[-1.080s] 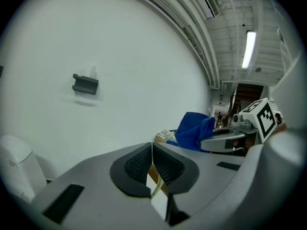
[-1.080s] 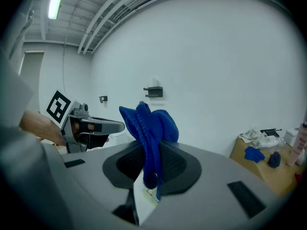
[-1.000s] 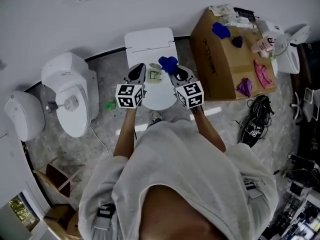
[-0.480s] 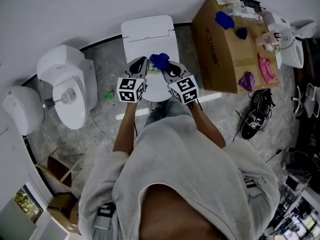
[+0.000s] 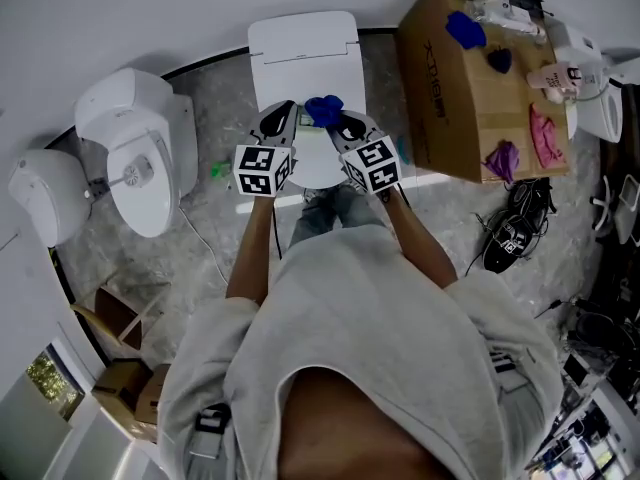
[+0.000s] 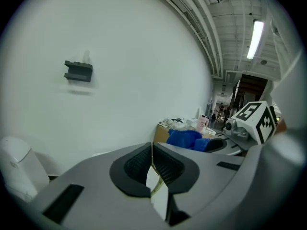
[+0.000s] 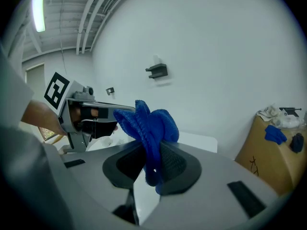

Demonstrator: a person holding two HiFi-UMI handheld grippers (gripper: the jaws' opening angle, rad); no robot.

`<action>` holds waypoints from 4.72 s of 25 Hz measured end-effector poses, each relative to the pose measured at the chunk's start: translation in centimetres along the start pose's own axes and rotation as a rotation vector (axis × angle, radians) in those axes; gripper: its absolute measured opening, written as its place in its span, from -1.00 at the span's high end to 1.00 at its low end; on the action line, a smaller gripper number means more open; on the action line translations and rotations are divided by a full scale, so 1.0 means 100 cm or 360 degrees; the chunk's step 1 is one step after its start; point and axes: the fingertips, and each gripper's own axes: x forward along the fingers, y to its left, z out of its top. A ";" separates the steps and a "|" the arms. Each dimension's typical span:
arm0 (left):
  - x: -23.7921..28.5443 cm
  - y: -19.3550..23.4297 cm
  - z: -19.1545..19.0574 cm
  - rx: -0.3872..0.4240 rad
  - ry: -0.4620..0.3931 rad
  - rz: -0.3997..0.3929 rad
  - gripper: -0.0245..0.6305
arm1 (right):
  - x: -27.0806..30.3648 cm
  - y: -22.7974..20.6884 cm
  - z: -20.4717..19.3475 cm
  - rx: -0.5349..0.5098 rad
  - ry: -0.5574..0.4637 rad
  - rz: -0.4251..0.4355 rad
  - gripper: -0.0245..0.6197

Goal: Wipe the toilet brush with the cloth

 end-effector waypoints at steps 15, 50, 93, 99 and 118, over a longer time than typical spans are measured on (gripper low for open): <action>0.003 -0.001 0.002 0.0026 0.0017 0.0096 0.85 | 0.034 -0.041 -0.082 0.0293 0.0262 -0.0017 0.65; 0.002 0.004 0.000 0.0024 0.0018 0.0171 0.85 | 0.022 -0.009 0.070 -0.0209 -0.0015 0.0438 0.65; 0.007 0.011 0.003 0.0022 0.0010 0.0180 0.85 | 0.048 -0.058 -0.152 0.0172 0.0798 0.0170 0.65; 0.007 0.012 0.003 0.0023 0.0011 0.0181 0.85 | 0.048 -0.063 -0.081 0.0129 0.0480 0.0138 0.65; 0.009 0.015 0.004 0.0031 0.0007 0.0194 0.85 | 0.018 -0.004 0.019 -0.0121 0.0049 0.0224 0.65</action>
